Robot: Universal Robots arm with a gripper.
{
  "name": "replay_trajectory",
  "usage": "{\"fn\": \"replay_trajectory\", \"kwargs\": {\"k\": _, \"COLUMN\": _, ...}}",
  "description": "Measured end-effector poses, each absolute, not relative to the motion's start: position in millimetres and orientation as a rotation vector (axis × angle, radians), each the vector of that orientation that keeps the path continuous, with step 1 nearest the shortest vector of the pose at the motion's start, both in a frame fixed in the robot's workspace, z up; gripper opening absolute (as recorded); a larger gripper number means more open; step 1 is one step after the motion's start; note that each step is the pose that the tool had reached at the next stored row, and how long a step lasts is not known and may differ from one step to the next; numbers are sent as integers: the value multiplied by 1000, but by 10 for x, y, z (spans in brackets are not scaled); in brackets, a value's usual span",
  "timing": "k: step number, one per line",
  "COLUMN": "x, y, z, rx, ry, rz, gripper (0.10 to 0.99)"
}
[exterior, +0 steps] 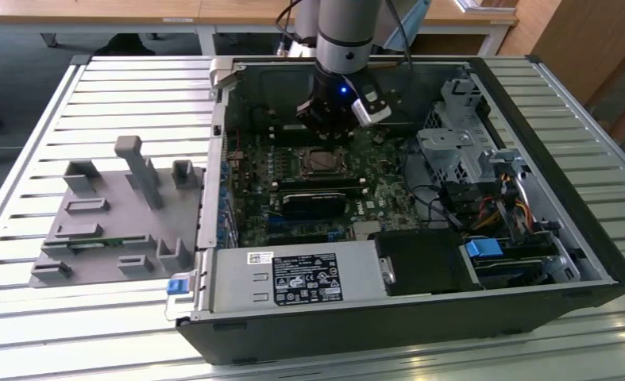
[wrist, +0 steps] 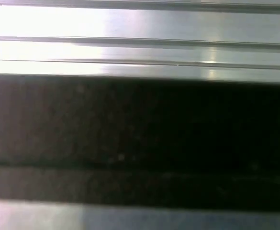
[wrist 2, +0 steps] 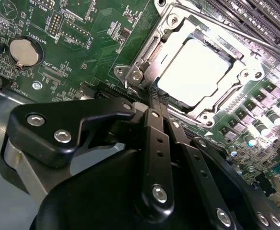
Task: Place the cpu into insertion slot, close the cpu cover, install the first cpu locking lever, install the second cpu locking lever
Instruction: 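Install the first cpu locking lever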
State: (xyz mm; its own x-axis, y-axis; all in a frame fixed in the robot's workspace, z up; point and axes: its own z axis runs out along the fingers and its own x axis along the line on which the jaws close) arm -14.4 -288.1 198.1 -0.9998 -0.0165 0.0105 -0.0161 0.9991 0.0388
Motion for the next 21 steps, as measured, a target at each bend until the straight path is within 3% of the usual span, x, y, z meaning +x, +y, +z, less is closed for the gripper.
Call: {"fn": "replay_trajectory", "kwargs": {"k": 21, "x": -143, "y": -2868, "z": 2101, "rx": 25, "ry": -3130, "rz": -85, "gripper": 106}}
